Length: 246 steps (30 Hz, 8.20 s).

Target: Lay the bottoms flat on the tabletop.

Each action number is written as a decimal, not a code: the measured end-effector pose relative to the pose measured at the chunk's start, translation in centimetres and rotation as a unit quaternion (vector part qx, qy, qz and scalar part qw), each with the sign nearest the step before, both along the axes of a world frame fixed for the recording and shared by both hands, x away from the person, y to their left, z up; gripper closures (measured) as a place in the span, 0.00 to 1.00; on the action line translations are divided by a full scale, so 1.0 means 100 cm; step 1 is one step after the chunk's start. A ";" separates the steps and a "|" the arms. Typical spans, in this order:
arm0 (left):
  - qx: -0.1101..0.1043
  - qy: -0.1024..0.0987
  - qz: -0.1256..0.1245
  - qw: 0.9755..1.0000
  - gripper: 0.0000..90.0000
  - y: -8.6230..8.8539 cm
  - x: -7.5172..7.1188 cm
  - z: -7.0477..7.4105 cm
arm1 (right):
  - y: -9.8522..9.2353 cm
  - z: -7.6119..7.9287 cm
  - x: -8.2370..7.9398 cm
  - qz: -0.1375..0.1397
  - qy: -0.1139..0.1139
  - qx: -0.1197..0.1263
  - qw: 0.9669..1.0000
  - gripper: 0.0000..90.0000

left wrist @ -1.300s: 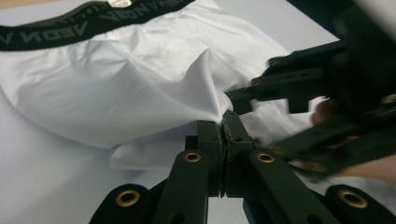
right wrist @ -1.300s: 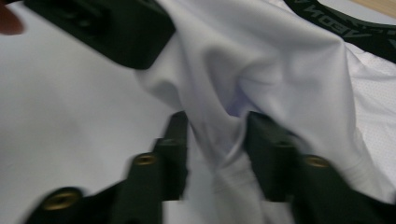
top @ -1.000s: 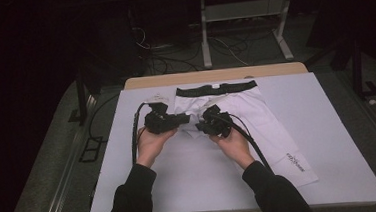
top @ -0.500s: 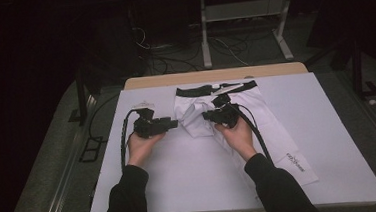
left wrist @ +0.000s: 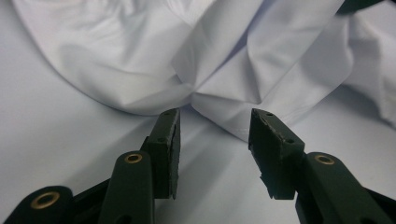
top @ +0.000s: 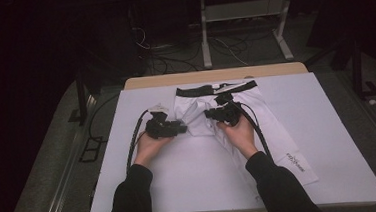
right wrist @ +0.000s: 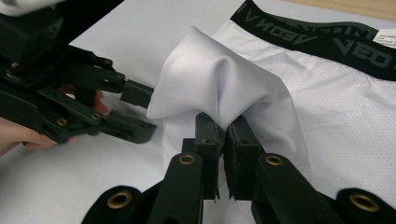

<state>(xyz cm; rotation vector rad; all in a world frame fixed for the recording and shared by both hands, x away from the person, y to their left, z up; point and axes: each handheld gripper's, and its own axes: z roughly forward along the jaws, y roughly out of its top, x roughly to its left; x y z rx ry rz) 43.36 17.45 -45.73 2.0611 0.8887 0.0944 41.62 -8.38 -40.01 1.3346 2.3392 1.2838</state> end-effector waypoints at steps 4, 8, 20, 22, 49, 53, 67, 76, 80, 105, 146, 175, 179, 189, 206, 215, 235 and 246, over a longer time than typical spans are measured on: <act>-0.023 0.018 -0.001 1.000 0.59 -0.007 0.004 -0.003 | 0.000 0.002 -0.001 0.003 -0.001 0.001 1.000 0.93; -0.010 0.015 -0.014 1.000 0.90 -0.018 0.003 -0.005 | 0.000 0.002 -0.001 0.010 0.000 0.001 1.000 0.93; 0.011 0.033 -0.034 0.999 0.97 -0.002 -0.045 0.029 | 0.003 -0.004 -0.004 0.011 0.006 -0.017 1.000 0.84; -0.002 0.034 -0.032 0.999 0.97 0.002 -0.058 0.037 | 0.005 -0.004 -0.007 0.009 0.006 -0.019 1.000 0.80; -0.098 0.012 0.039 0.994 0.97 0.064 -0.100 0.061 | 0.004 -0.013 -0.087 0.068 0.025 0.012 0.997 0.73; -0.102 0.020 0.049 0.993 0.97 0.069 -0.097 0.056 | 0.012 -0.022 -0.087 0.074 0.033 -0.006 0.997 0.69; -0.081 0.028 0.053 0.995 0.97 0.068 -0.092 0.051 | 0.054 -0.049 -0.073 0.089 -0.018 -0.137 0.986 0.81; -0.034 0.050 0.074 0.995 0.97 0.064 -0.097 0.054 | 0.037 -0.033 -0.083 0.135 0.025 -0.093 0.986 0.94; 0.004 0.048 0.071 0.996 0.97 0.055 -0.102 0.056 | 0.019 -0.023 -0.093 0.145 0.038 -0.068 0.986 0.94; 0.063 0.078 0.072 0.992 0.93 0.037 -0.089 0.027 | -0.007 -0.038 -0.036 0.031 0.123 -0.023 0.992 0.94; -0.092 0.116 0.043 0.988 0.79 0.062 -0.052 -0.008 | -0.011 -0.044 -0.018 -0.009 0.124 -0.040 0.991 0.94; -0.004 0.136 0.096 0.986 0.98 0.078 -0.066 0.022 | 0.004 -0.016 -0.030 0.038 0.126 0.009 0.991 0.80; -0.004 0.137 0.097 0.986 0.98 0.074 -0.064 0.019 | 0.008 -0.029 -0.022 0.020 0.104 0.016 0.994 0.70; -0.018 0.141 0.098 0.985 0.98 0.076 -0.063 0.018 | 0.008 -0.026 -0.026 0.018 0.073 0.032 0.997 0.61; -0.017 0.149 0.098 0.984 0.98 0.077 -0.063 0.015 | -0.014 -0.036 -0.039 0.018 0.130 0.029 0.991 0.62; -0.015 0.152 0.101 0.983 0.98 0.077 -0.063 0.014 | -0.016 -0.040 -0.033 0.017 0.151 0.063 0.986 0.88; 0.010 0.148 0.063 0.987 0.98 0.082 -0.081 0.033 | -0.008 -0.018 -0.082 0.080 0.151 0.045 0.984 0.98; 0.033 0.183 0.012 0.983 0.98 0.093 -0.102 0.030 | -0.004 -0.041 -0.139 0.112 0.175 0.058 0.976 0.98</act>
